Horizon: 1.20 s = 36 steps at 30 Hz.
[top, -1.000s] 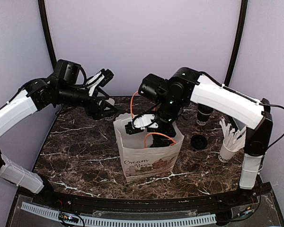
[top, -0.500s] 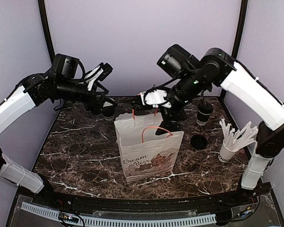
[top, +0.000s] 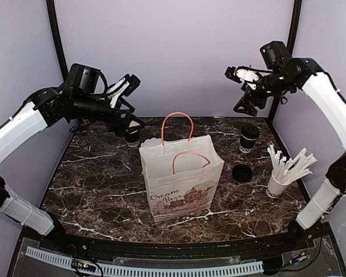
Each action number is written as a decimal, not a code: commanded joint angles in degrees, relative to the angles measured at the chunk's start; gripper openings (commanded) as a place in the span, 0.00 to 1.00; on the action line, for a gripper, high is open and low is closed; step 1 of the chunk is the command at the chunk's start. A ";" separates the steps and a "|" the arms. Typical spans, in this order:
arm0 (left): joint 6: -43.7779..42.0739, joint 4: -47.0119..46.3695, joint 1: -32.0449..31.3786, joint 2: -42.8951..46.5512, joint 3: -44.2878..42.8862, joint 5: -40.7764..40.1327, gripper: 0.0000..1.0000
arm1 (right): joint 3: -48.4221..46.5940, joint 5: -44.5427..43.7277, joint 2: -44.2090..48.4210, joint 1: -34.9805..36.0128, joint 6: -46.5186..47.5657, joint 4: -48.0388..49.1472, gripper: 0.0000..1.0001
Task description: Pack the takeout coffee
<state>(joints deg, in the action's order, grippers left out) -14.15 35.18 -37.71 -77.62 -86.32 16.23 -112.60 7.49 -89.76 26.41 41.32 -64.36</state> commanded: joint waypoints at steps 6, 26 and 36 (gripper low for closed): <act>1.98 -1.59 0.34 -0.69 -1.57 -3.54 0.85 | -12.48 1.18 -24.07 -16.91 -12.41 -5.35 0.94; 1.90 -1.97 0.30 -1.52 0.96 -2.43 0.85 | -9.50 -2.91 -34.11 -20.15 -12.93 -5.11 0.96; 2.27 -2.04 0.28 -1.62 1.57 -1.98 0.85 | -11.46 -1.78 -36.84 -21.21 -12.76 -5.68 0.86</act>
<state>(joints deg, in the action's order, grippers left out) -12.62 33.95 -37.71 -79.53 -85.67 13.15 -122.26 5.04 -126.13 5.74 29.26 -69.28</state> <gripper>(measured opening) 0.847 0.883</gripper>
